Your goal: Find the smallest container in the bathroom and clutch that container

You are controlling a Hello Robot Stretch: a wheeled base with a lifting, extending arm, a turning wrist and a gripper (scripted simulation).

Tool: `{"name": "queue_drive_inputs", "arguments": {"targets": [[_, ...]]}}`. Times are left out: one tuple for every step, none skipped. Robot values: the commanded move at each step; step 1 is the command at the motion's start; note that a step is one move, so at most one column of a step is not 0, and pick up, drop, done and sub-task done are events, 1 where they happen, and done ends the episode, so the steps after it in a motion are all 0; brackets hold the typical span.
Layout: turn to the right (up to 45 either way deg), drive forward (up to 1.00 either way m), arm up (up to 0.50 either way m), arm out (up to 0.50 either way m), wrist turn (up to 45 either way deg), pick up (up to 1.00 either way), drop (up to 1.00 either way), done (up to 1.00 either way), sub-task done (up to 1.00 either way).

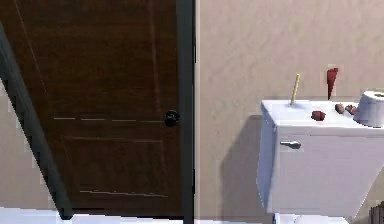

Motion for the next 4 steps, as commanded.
{"name": "queue_drive_inputs", "arguments": {"targets": [[-33.0,0.0,0.0,0.0,0.0,0.0,0.0,0.0,0.0],[-6.0,0.0,0.0,0.0,0.0,0.0,0.0,0.0,0.0],[-3.0,0.0,0.0,0.0,0.0,0.0,0.0,0.0,0.0],[36.0,0.0,0.0,0.0,0.0,0.0,0.0,0.0,0.0]]}}
